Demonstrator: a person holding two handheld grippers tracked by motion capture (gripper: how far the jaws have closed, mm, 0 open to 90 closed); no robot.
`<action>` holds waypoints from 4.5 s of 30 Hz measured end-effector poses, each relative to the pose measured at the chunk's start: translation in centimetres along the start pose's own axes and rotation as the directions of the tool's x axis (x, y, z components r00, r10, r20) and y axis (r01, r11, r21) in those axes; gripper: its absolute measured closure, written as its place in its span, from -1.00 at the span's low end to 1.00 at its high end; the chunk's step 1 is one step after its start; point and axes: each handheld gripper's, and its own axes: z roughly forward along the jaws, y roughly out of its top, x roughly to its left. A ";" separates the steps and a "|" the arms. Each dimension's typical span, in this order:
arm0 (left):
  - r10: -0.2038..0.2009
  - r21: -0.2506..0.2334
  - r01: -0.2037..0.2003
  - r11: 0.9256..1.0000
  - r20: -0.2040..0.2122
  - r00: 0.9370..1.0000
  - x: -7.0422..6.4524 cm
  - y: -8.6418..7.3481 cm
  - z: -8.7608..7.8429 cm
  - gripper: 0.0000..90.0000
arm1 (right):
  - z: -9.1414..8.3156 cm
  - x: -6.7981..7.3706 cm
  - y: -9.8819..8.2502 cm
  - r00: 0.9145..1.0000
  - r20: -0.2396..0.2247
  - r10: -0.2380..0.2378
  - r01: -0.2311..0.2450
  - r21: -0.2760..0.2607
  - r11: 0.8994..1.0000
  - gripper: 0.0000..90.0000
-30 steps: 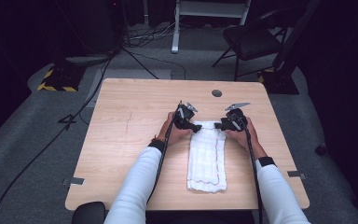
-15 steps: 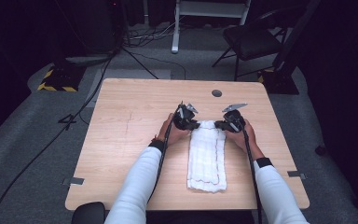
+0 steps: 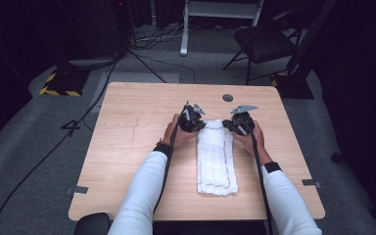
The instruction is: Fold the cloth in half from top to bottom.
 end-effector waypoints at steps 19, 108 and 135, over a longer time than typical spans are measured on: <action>0.009 -0.087 -0.018 0.996 -0.101 0.995 1.6 2.4 -3.4 0.87 | -1.8 0.7 4.2 0.998 0.045 -0.047 0.051 -0.096 0.994 0.91; 0.301 -0.083 -0.292 0.953 0.136 0.944 -10.4 -6.2 -9.2 0.80 | -9.9 8.0 -5.5 0.929 -0.292 -0.227 0.218 -0.063 0.974 0.90; 0.365 0.024 -0.381 0.924 0.237 0.900 -14.0 -9.5 -8.5 0.81 | -12.3 9.8 -10.1 0.884 -0.370 -0.286 0.309 0.002 0.951 0.84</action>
